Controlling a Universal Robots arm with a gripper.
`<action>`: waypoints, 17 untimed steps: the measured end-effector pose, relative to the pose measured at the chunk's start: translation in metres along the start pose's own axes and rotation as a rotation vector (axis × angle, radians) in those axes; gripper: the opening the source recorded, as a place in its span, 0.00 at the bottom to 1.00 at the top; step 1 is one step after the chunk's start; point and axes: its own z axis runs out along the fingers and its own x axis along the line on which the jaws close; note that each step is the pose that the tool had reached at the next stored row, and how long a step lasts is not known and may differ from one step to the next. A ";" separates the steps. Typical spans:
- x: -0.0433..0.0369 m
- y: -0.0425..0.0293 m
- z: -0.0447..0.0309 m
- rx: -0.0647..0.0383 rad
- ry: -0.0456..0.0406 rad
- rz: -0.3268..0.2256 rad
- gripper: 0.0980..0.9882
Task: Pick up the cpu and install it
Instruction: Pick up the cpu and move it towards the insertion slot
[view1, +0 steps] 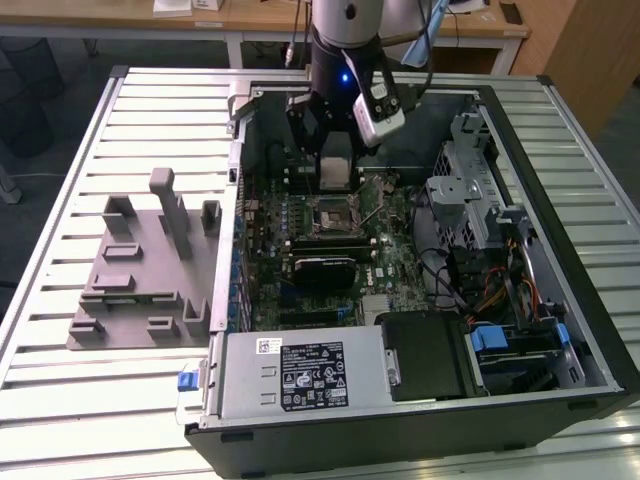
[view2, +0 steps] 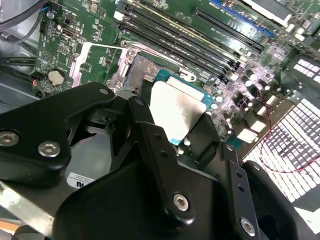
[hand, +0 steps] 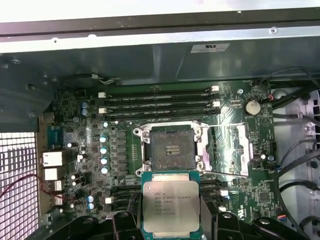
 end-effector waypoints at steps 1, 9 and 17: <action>-0.0009 0.0003 0.0013 0.000 0.0001 0.000 0.50; -0.0076 0.0022 0.0133 0.000 0.0008 -0.001 0.50; -0.0085 0.0052 0.0257 0.000 0.0010 -0.002 0.50</action>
